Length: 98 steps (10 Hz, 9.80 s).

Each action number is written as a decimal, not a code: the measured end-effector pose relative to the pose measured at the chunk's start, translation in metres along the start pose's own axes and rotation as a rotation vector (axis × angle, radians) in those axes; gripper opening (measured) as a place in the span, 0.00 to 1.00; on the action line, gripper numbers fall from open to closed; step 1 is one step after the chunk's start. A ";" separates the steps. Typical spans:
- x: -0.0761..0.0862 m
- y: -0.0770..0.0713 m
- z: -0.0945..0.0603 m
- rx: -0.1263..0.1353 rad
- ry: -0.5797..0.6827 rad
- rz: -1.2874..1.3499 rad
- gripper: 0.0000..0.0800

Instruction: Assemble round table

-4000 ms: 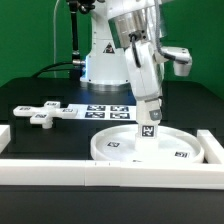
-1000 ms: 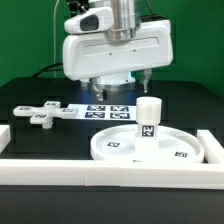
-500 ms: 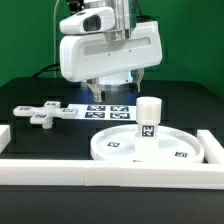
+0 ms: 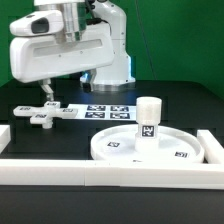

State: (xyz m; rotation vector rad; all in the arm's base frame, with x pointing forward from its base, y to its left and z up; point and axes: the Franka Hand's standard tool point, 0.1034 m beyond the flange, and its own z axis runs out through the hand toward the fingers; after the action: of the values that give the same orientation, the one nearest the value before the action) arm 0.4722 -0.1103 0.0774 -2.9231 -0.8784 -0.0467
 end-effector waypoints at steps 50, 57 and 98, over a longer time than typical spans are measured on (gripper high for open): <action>-0.075 0.013 0.046 -0.002 -0.135 -0.005 0.81; -0.066 0.015 0.042 0.000 -0.135 0.040 0.81; 0.147 -0.077 -0.050 0.023 -0.062 0.051 0.56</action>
Offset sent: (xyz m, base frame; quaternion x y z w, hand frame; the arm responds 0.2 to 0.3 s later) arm 0.0000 0.0000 0.0000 0.0000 0.0000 0.0000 1.0000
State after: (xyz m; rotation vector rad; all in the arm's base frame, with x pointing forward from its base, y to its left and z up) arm 0.5522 0.0300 0.1410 -2.9387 -0.8062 0.0570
